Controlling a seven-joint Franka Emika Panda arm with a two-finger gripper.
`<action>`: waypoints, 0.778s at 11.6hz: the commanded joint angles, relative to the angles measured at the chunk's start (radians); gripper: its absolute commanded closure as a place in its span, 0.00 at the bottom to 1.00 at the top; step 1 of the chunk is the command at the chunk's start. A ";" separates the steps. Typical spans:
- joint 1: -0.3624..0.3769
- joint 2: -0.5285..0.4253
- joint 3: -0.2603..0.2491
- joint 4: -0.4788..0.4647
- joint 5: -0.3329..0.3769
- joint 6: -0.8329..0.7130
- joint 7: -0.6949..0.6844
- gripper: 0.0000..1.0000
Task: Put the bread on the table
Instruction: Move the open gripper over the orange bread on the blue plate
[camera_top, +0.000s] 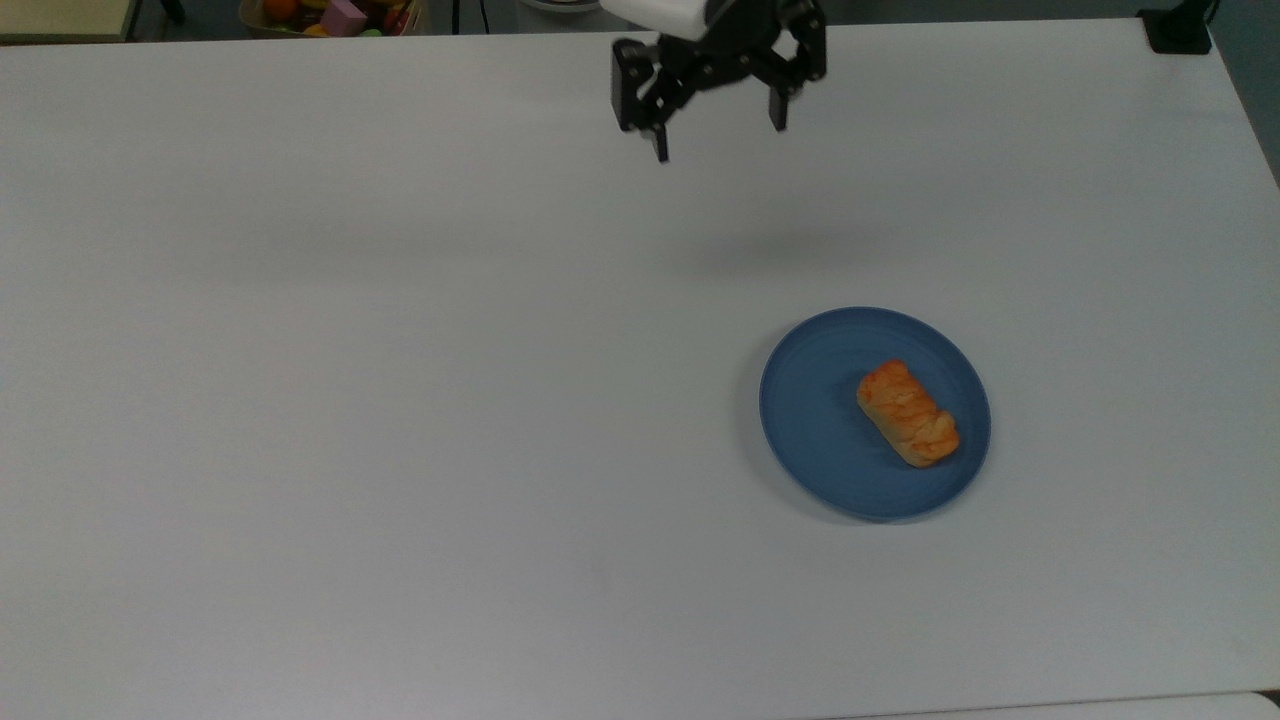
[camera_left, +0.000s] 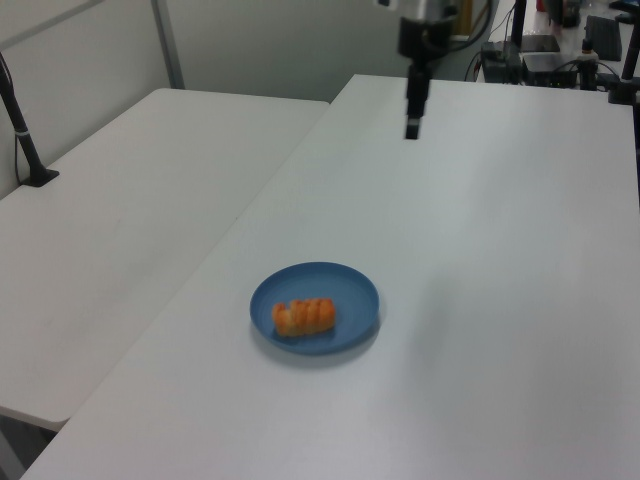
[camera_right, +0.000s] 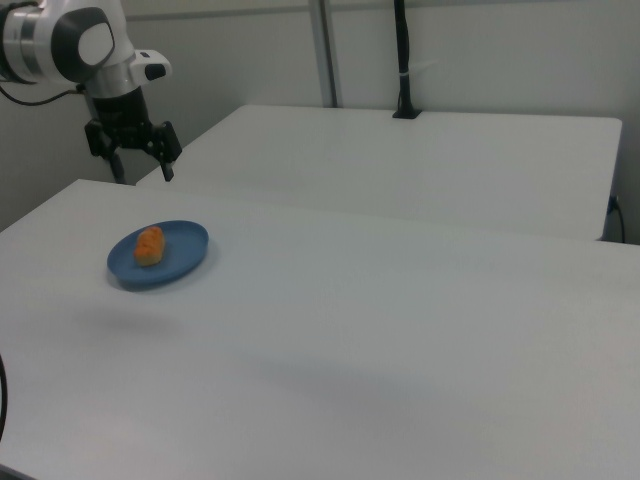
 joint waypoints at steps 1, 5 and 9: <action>0.070 0.125 -0.011 0.098 0.008 0.126 -0.007 0.00; 0.118 0.207 -0.010 0.098 0.008 0.251 -0.004 0.00; 0.161 0.325 -0.011 0.095 0.002 0.400 0.025 0.00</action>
